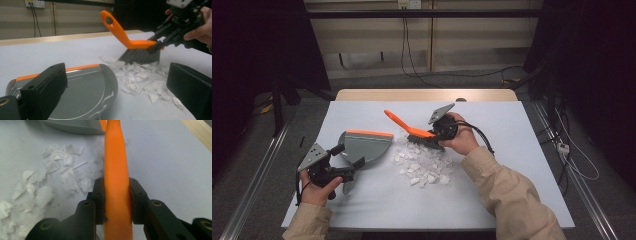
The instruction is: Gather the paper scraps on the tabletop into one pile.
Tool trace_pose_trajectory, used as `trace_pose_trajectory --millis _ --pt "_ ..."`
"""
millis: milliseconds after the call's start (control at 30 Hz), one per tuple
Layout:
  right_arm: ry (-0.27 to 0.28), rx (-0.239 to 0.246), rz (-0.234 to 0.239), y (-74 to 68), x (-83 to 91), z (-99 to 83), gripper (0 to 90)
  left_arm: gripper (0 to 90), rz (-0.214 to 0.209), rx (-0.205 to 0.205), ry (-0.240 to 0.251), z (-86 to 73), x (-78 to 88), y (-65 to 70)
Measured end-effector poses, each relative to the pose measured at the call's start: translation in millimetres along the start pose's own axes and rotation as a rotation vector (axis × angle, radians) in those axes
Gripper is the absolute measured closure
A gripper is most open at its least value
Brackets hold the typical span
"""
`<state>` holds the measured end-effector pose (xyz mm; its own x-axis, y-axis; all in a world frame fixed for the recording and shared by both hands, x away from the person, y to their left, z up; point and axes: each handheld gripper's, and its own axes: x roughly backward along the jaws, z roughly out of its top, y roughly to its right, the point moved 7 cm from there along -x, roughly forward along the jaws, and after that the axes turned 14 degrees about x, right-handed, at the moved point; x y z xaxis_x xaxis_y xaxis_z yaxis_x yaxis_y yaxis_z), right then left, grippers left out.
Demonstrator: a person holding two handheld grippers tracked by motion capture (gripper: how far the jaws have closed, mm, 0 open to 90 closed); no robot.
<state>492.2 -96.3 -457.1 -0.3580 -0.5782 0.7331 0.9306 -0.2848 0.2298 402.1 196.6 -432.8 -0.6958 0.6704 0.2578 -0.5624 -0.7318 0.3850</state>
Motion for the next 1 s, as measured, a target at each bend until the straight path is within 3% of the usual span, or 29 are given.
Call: trace_pose_trajectory --millis 133,267,467,733,833,1000 --pt "0.050 -0.028 0.012 -0.9 13.4 2.5 72.0 2.9 0.000 -0.003 -0.001 -0.3 0.4 0.4" --pt "0.090 -0.058 -0.038 11.1 21.7 6.8 72.0 2.9 0.001 -0.005 -0.001 0.2 0.7 -0.4" --pt "0.109 -0.086 -0.101 31.7 8.3 14.5 72.0 2.9 0.004 0.000 -0.003 -0.1 0.5 -1.7" --pt "0.065 -0.051 -0.135 45.6 -33.3 26.1 72.0 2.9 0.005 0.004 -0.004 -0.8 0.0 -3.0" --pt "0.034 0.010 -0.142 43.7 -42.3 28.7 72.0 2.9 0.005 0.000 -0.004 -0.7 0.6 -3.6" --pt "0.023 0.058 -0.077 30.5 -40.1 27.6 72.0 2.9 0.007 0.000 0.004 0.7 2.3 -4.6"
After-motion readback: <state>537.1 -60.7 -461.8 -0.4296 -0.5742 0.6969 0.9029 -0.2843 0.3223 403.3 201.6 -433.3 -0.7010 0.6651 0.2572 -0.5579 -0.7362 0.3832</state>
